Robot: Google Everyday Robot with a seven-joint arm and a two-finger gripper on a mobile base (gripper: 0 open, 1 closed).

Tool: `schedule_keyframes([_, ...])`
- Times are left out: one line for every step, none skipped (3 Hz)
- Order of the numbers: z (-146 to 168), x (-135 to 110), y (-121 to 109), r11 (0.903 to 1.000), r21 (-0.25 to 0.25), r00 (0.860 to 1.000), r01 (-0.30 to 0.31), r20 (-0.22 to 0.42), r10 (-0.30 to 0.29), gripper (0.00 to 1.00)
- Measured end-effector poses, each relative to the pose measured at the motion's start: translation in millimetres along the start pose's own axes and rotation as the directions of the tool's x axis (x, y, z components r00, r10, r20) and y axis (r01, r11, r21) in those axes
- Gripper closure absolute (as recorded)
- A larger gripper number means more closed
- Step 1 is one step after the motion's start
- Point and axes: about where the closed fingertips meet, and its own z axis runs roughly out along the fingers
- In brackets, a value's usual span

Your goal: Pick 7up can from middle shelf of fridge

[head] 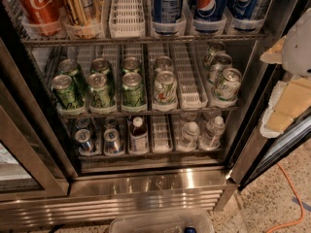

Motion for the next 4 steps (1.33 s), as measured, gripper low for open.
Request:
schedule_keyframes([22.0,3.2,16.0,0.9984,-0.011,0.996,-0.055,0.066,0.056,0.0])
schedule_keyframes([58.7,4.1,34.3,0.9879,-0.006,0.978,-0.155,0.141,0.154,0.0])
schedule_keyframes([97.0,-4.3,44.8,0.9807,0.034,0.967,-0.193,0.174,0.184,0.0])
schedule_keyframes([127.3,-4.2,30.7,0.9675,0.015,0.944,-0.252,0.226,0.242,0.0])
